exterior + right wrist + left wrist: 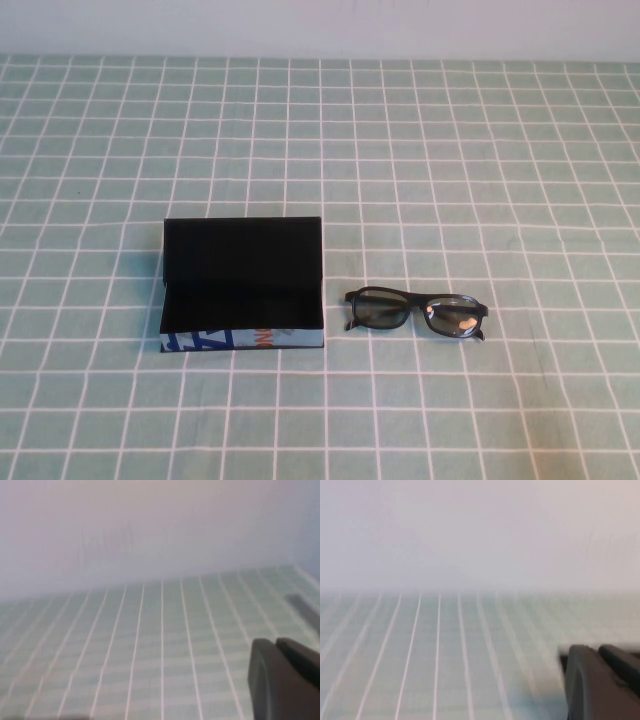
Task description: Return glasses to glasses case
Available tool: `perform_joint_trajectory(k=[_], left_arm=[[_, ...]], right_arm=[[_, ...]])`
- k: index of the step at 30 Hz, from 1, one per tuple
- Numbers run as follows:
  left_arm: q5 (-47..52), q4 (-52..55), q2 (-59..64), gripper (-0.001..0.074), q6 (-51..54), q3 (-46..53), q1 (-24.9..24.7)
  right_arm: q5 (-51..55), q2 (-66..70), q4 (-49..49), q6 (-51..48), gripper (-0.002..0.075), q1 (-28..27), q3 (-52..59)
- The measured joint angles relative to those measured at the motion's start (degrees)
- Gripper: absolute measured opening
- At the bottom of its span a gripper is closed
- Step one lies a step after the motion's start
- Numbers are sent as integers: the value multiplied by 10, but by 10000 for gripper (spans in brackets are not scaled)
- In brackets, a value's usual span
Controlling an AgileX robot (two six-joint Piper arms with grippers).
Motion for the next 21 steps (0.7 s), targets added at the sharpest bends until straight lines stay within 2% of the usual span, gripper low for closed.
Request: perform_joint_trajectory(k=[6, 9, 21], left_arm=[[-224, 1, 0, 1, -1, 0, 0], [-291, 3, 0, 2, -1, 0, 0], [-352, 1, 0, 2, 1, 0, 0]], right_arm=[[-244, 0, 39, 0, -11, 0, 0], [-322, 0, 46, 0, -11, 0, 0], [-422, 0, 26, 13, -11, 0, 0]])
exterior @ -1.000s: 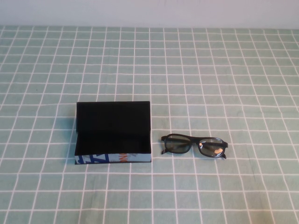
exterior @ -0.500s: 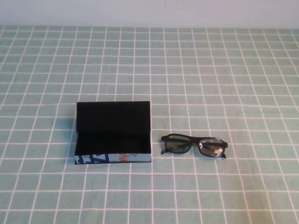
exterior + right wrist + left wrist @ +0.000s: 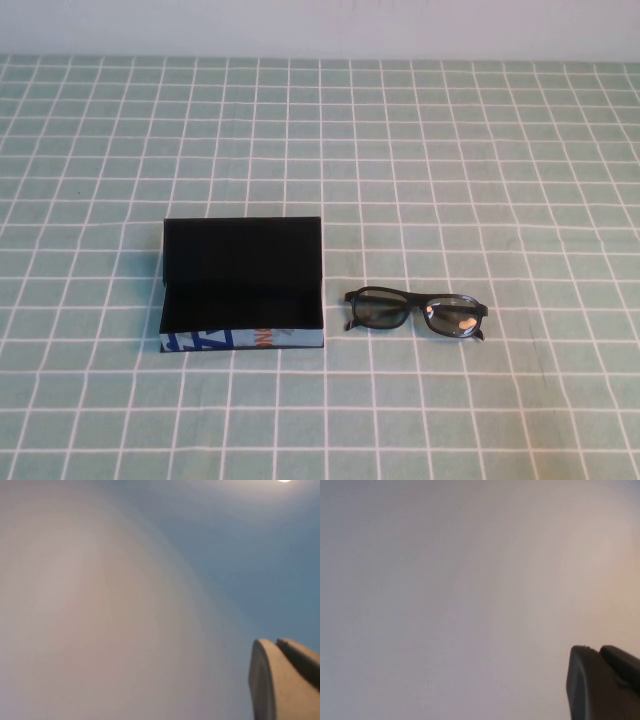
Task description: Return glasses to glasses case
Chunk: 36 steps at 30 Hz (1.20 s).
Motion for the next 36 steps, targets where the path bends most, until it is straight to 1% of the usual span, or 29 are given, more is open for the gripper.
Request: perform_joint_trajectory(k=[3, 6, 9, 12, 15, 18, 21, 23, 26, 29, 32, 36], left_arm=[[-62, -1, 0, 2, 0, 0, 0], [-109, -1, -1, 2, -3, -5, 0], [-103, -1, -1, 2, -7, -40, 0], [-65, -1, -2, 2, -7, -96, 0], [13, -1, -2, 2, -7, -162, 0], [100, -2, -2, 1, -8, -220, 0], [207, -2, 13, 1, -10, -274, 0], [296, -3, 38, 2, -14, -308, 0], [431, -12, 84, 1, -22, -343, 0], [526, -40, 140, 2, -28, -358, 0], [582, -55, 188, 1, -29, -359, 0], [624, -53, 232, 2, -30, -359, 0]], right_arm=[[0, 0, -64, 38, -11, 0, -18], [25, 0, -156, 91, -11, 0, -73], [68, 0, -241, 163, -11, 0, -147], [125, 9, -317, 252, -11, 0, -233], [191, 49, -379, 318, -11, 0, -328], [265, 102, -405, 365, -11, 0, -411], [377, 162, -410, 395, -11, 0, -487], [469, 208, -404, 402, -11, 0, -534], [601, 280, -379, 403, -11, 0, -583], [697, 346, -357, 389, -11, 0, -597], [771, 401, -335, 330, -11, 0, -597], [817, 454, -296, 286, -11, 0, -597]])
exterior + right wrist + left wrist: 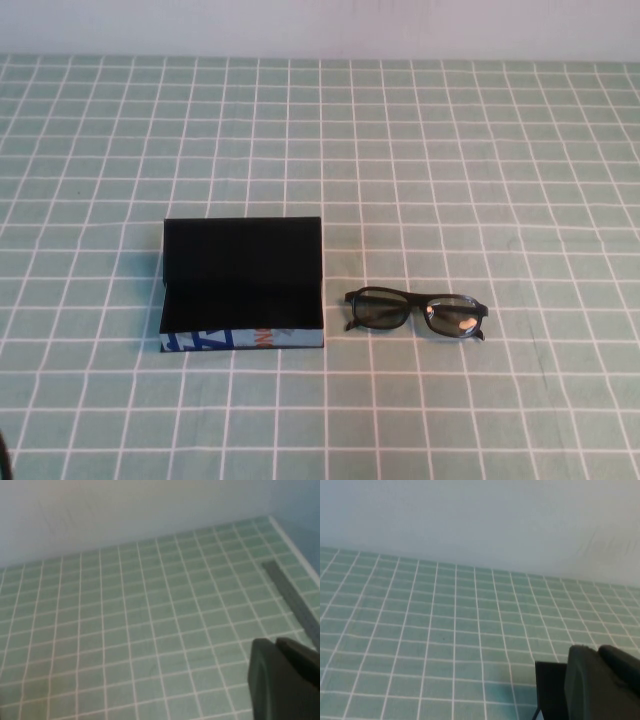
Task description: Return glasses to glasses case
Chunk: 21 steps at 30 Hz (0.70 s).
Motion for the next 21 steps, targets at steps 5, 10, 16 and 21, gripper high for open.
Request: perform_joint_trajectory(k=[5, 10, 16, 21], left_arm=[[10, -23, 36, 2, -1, 0, 0], [27, -33, 70, 2, -1, 0, 0], [35, -37, 104, 1, 19, 0, 0], [34, -53, 124, 2, 83, 0, 0]], right_arm=[[24, 57, 108, -49, -11, 1, 0], [46, 137, 249, -255, -11, 11, -3], [124, 246, 337, -431, -11, 45, -67], [154, 331, 355, -518, -11, 72, -112]])
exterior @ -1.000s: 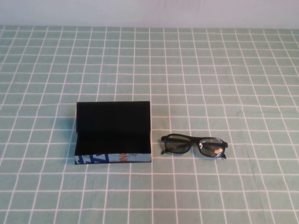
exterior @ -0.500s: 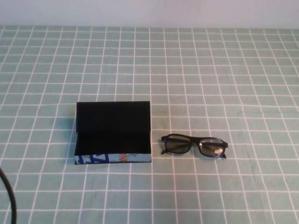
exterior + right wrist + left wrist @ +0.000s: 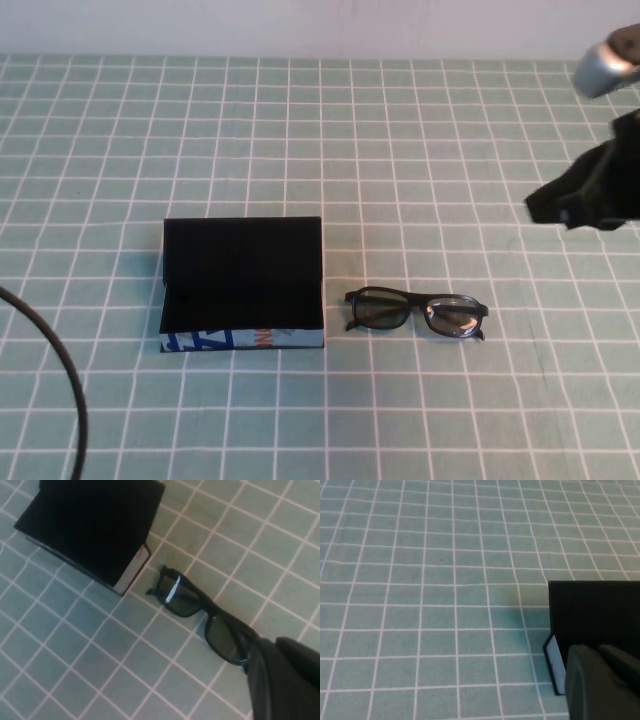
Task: Return glasses to glasses case
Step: Pick up the glasses from the table
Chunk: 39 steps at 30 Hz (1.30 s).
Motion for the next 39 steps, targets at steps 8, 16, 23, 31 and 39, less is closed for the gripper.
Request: perform_joint_trajectory(k=[8, 16, 23, 31, 39], left_arm=[[-18, -165, 45, 2, 191, 0, -47], [-28, -196, 100, 2, 221, -1, -54], [3, -288, 161, 1, 336, -14, -55], [50, -389, 249, 2, 440, -73, -19], [99, -392, 297, 2, 447, -104, 55]], right_arm=[[46, 100, -38, -138, -11, 66, -33], [46, 140, -113, -151, 32, 111, -69], [5, 178, -160, -153, 239, 143, -71], [-44, 212, -165, -154, 279, 172, -73], [-60, 259, -194, -134, 298, 172, -87]])
